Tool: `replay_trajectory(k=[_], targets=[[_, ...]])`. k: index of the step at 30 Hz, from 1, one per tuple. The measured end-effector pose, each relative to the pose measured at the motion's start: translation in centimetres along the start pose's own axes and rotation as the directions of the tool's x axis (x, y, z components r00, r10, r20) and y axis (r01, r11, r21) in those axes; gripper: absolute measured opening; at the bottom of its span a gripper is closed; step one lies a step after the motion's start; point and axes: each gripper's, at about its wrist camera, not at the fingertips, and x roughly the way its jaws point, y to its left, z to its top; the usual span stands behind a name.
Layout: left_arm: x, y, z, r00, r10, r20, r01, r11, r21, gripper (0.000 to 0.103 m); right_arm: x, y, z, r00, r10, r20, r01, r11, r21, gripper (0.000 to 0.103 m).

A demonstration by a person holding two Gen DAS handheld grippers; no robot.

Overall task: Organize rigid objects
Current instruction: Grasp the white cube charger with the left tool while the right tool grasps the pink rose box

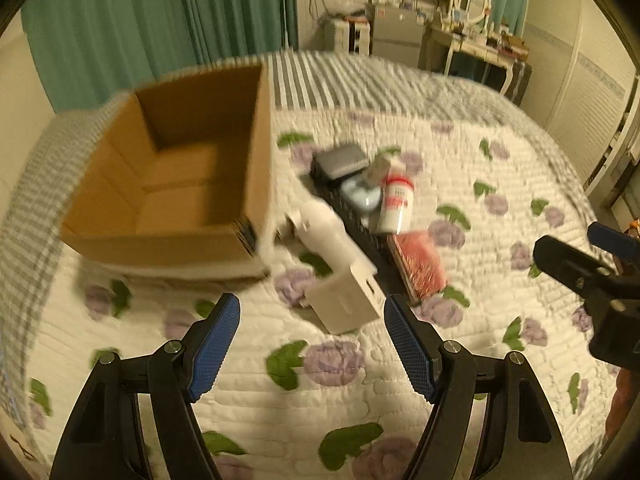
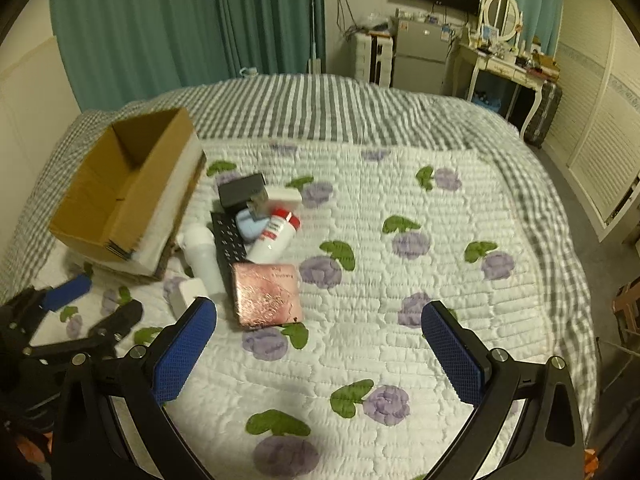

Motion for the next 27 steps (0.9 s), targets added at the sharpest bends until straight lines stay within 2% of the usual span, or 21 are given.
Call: replay_trajectory(k=[4,10,13,16,19,27], targets=[[3.0,-0.5,-0.2,0.997,-0.052,-0.055,0.05,0.998,-0.033,0.077,2.5,-0.8,-0.5,0.999,0.016,-0.04,-0.016,1.0,0.002,0.103],[7.1,-0.7,0.2,0.992,-0.068,-0.11,0.059,0.995,-0.084,0.077,5.7,-2.1,-0.9,0.996,0.028,-0.084,-0.026,1.0,0.016,0.103],[8.4,-0.3,0.0,0.986,-0.117,-0.122,0.103,0.988,-0.117,0.075,6.9,-2.4,-1.0,0.994,0.039,-0.098,-0.038,0.999,0.017,0.103],[8.6,-0.5,0.0,0.987,-0.118,-0.114,0.108,0.99,-0.091,0.075,8.2,-2.3,-0.9,0.992,0.056,-0.111,-0.054,0.998,0.015,0.103],[8.9,-0.3,0.2,0.982,-0.146,-0.118,0.134,0.986,-0.103,0.075,9.1,-2.0,-0.7,0.99,0.074,-0.119,-0.073,0.997,0.013,0.103],[7.8,-0.1,0.0,0.981,-0.159,-0.111,0.149,0.984,-0.095,0.073,9.5,-0.8,-0.4,0.987,0.102,-0.125,-0.103,0.995,-0.003,0.103]])
